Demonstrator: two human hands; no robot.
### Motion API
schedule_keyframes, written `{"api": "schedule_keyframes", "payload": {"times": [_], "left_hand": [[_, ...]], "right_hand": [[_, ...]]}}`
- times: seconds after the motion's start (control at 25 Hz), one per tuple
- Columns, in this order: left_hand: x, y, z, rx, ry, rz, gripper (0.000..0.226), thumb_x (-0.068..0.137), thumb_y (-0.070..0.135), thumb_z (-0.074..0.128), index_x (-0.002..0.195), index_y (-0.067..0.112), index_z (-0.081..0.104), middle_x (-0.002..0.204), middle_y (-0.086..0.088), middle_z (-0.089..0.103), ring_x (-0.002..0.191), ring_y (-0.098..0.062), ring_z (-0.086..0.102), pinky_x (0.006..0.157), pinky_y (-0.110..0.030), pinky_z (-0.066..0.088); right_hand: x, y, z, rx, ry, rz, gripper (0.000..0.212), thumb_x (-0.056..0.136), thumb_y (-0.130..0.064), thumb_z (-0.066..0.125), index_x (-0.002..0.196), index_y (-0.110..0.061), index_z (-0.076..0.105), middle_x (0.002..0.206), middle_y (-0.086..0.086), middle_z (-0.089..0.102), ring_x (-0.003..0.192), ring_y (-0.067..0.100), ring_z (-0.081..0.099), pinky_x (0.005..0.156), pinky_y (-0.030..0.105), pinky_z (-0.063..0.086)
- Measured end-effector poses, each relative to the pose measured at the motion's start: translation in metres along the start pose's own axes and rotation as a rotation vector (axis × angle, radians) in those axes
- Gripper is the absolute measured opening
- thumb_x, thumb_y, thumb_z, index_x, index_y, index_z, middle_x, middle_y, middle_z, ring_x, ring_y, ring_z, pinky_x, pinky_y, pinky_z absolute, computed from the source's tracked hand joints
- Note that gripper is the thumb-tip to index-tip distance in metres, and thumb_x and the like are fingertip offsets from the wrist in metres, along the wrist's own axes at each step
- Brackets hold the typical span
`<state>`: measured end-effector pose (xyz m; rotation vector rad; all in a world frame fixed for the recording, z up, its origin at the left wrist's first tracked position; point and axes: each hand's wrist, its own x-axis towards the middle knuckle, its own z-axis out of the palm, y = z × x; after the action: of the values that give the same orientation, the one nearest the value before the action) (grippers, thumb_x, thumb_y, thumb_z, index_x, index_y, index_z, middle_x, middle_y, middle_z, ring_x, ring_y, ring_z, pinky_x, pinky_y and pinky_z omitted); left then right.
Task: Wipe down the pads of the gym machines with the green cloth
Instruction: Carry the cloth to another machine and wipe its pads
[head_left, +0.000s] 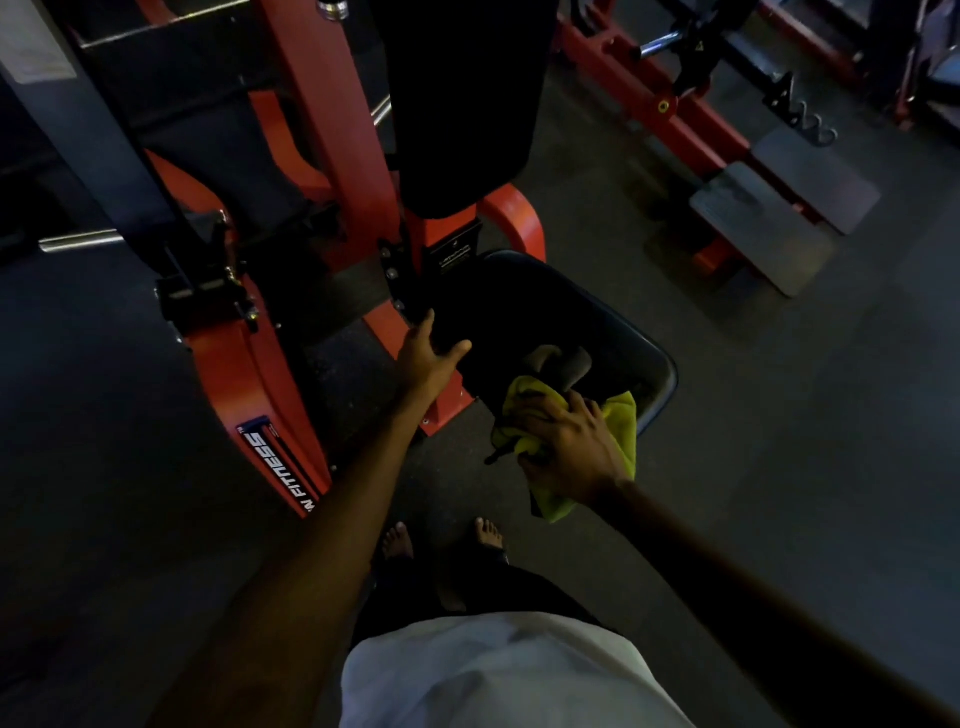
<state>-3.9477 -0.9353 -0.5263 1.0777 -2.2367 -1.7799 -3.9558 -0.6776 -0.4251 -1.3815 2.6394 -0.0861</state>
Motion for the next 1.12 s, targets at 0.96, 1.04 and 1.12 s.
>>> {"api": "schedule_keyframes", "payload": {"times": [0.96,1.04,1.12], "left_hand": [[-0.022,0.026,0.012,0.233,-0.014,0.07,0.102,0.087,0.037,0.076,0.157,-0.002,0.013,0.165,-0.021,0.012,0.153,-0.029,0.013,0.123,-0.032,0.013],[-0.021,0.027,0.012,0.228,-0.029,0.049,0.102,0.087,0.036,0.076,0.157,-0.001,0.011,0.165,-0.021,0.011,0.154,-0.03,0.012,0.123,-0.032,0.013],[-0.02,0.029,0.011,0.251,-0.032,0.04,0.102,0.087,0.035,0.076,0.157,-0.002,0.011,0.165,-0.022,0.012,0.154,-0.03,0.012,0.124,-0.033,0.013]], "right_hand": [[-0.042,0.018,0.005,0.197,0.213,0.411,0.053,0.084,-0.052,0.056,0.133,-0.032,0.064,0.144,-0.002,0.054,0.124,0.038,0.049,0.097,0.048,0.041],[-0.019,0.022,0.001,0.18,0.225,0.485,0.045,0.087,-0.047,0.061,0.129,-0.03,0.068,0.142,-0.001,0.056,0.119,0.04,0.052,0.097,0.047,0.041],[0.011,0.029,-0.005,0.163,0.22,0.576,0.038,0.092,-0.046,0.061,0.125,-0.028,0.07,0.139,-0.001,0.057,0.114,0.04,0.053,0.095,0.046,0.04]]}}
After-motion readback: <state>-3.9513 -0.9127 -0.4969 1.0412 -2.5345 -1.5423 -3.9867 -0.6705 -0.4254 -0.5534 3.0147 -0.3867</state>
